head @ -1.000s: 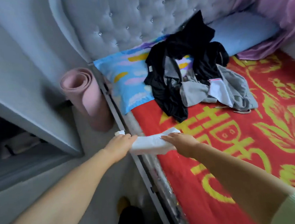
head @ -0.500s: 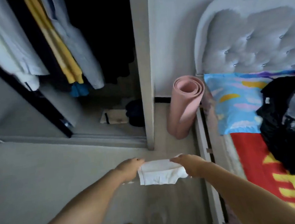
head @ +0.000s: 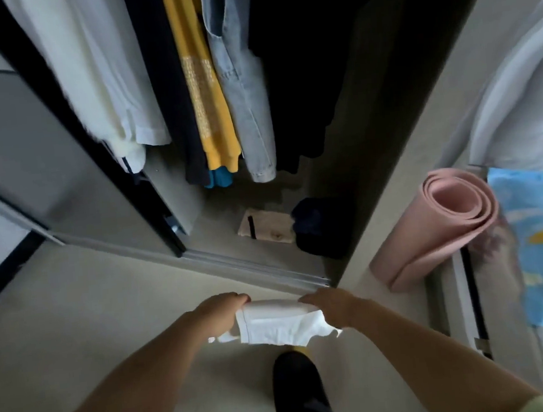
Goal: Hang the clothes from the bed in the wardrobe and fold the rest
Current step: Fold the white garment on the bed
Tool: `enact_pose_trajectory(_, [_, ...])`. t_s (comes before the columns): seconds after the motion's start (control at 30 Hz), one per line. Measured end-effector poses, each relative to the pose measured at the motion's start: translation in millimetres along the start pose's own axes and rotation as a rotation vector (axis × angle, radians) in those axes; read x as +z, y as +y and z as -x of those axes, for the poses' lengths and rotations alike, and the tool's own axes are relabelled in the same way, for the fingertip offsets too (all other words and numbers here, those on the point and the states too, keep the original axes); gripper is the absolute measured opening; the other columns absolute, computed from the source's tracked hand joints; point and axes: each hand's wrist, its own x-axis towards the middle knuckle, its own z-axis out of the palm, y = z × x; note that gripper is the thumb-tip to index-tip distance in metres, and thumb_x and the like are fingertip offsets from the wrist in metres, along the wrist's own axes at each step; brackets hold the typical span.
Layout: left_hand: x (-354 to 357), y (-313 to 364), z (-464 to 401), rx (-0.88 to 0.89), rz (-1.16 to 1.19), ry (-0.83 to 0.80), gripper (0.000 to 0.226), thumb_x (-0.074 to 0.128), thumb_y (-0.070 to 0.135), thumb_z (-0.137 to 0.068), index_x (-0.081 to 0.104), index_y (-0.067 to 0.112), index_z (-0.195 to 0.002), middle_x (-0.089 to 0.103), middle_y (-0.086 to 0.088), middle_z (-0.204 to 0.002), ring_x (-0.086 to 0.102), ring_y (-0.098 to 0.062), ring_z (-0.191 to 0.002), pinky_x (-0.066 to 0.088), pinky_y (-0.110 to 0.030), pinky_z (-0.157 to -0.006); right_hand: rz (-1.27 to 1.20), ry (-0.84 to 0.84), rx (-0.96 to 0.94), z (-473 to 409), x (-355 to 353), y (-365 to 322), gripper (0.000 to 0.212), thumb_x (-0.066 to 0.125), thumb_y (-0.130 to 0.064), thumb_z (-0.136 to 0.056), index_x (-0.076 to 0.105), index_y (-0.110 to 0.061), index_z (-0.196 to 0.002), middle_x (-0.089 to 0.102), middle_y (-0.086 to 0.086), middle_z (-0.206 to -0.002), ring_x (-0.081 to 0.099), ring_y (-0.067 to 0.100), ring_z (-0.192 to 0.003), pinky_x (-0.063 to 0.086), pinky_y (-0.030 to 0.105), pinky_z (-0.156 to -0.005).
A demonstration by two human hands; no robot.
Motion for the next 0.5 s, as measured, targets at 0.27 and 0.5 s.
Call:
enact_pose_trajectory(0.27, [-40.7, -82.7, -135.1, -0.076, 0.090, -0.022, 0.054, 0.029, -0.005, -0.091, 0.048, 0.020, -0.134, 0.053, -0.009, -0.132, 0.056, -0.026, -0.113, 0.039, -0.023, -0.077, -0.145, -0.102, -0.026, -165.4, -44.3, 39.1, 0.065, 0.037, 0.002, -0.090, 0.036, -0.032, -0.145, 0.044, 0.003, -0.145, 0.048, 0.024, -0.125, 0.042, 0.029, -0.100])
enact_pose_trajectory(0.5, [-32.5, -174.9, -308.0, -0.072, 0.029, -0.050, 0.035, 0.037, 0.003, -0.096, 0.053, 0.011, -0.126, 0.056, -0.010, -0.125, 0.055, -0.021, -0.107, 0.033, -0.019, -0.079, -0.159, -0.072, 0.037, -342.0, -28.4, 89.8, 0.052, 0.033, -0.001, -0.097, 0.033, -0.015, -0.147, 0.039, 0.010, -0.148, 0.042, 0.028, -0.130, 0.038, 0.018, -0.093])
